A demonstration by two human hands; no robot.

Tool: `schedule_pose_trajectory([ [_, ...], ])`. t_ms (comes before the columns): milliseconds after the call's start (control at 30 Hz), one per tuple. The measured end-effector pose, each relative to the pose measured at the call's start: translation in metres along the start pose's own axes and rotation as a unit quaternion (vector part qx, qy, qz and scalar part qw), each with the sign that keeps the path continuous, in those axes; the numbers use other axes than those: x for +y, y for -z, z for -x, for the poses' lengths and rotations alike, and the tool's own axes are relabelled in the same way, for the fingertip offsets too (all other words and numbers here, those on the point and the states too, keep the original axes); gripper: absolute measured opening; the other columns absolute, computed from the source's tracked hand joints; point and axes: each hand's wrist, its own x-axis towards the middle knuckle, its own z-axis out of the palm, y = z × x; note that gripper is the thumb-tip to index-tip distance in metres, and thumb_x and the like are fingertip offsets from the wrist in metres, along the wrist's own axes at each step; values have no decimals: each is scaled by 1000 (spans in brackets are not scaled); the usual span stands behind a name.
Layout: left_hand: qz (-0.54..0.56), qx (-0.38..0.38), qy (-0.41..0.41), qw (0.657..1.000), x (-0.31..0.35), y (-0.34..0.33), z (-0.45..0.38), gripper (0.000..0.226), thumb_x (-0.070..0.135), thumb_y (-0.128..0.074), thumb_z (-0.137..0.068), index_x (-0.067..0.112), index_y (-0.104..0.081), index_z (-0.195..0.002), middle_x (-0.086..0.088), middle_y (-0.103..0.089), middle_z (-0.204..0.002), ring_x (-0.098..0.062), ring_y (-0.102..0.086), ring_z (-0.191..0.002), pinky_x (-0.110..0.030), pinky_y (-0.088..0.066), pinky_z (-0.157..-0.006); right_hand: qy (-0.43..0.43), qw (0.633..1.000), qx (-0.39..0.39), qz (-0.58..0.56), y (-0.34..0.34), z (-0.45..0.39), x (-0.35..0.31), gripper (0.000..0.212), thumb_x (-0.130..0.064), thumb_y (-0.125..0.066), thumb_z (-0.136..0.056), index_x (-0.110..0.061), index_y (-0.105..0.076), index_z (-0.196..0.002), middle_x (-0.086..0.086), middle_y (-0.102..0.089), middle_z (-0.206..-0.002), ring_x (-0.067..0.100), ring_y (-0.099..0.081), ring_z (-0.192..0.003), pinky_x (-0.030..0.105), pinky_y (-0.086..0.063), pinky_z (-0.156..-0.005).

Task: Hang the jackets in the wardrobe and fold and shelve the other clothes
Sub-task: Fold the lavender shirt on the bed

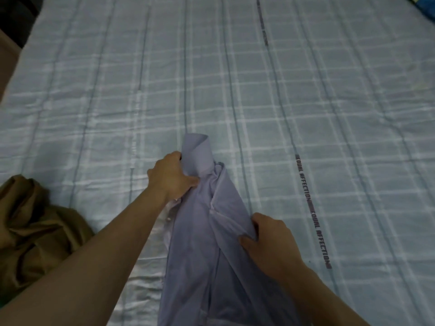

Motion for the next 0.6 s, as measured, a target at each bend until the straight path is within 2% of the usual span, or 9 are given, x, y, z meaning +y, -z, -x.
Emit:
schedule_pose_trajectory([
  [67,110,-29,-21,993,-1,3,1,48,33,-84,-60,13,-66,-100,-2,-71,-98,-24,-67,-93,-36,-53,-79,28,999,14,-25,-2,2,4,22,-35,-59,-93,-24,-46,-78,-13,-49,-71,2,-45,-62,16,-31,-53],
  [133,152,-29,-41,987,-3,5,4,31,20,-82,-71,15,-70,-98,-2,-73,-95,-22,-69,-91,-36,-55,-78,44,997,25,-64,0,3,8,22,-30,-59,-94,-21,-48,-77,-12,-50,-69,3,-46,-60,16,-32,-53],
  [200,123,15,-61,990,-2,9,7,19,11,-75,-79,12,-71,-97,-4,-73,-93,-21,-69,-88,-32,-55,-74,53,994,30,-89,3,1,9,22,-25,-59,-94,-19,-48,-76,-10,-51,-67,4,-47,-57,16,-36,-52],
  [300,110,100,-104,983,4,22,8,16,4,-72,-80,6,-70,-96,-7,-73,-92,-21,-67,-85,-28,-54,-73,66,993,31,-97,11,-9,3,22,-21,-58,-95,-18,-47,-76,-7,-53,-68,4,-49,-58,17,-38,-52],
  [400,115,161,-127,972,11,43,3,15,3,-70,-81,4,-69,-96,-5,-71,-90,-16,-63,-80,-12,-46,-62,83,990,57,-101,25,-30,-7,26,-18,-58,-95,-18,-44,-73,-7,-50,-66,4,-46,-57,19,-34,-50],
  [533,131,247,-133,951,21,65,-5,9,7,-67,-84,5,-64,-92,-6,-69,-85,-22,-64,-77,-29,-50,-62,117,982,103,-109,50,-71,-30,22,-15,-59,-93,-13,-45,-75,-6,-49,-66,7,-46,-59,24,-28,-51],
  [600,149,272,-139,940,27,71,-7,8,9,-66,-85,7,-62,-91,-4,-68,-82,-19,-62,-73,-31,-48,-62,129,975,133,-125,62,-88,-42,20,-13,-60,-92,-12,-47,-76,-3,-50,-67,11,-48,-60,24,-29,-51],
])
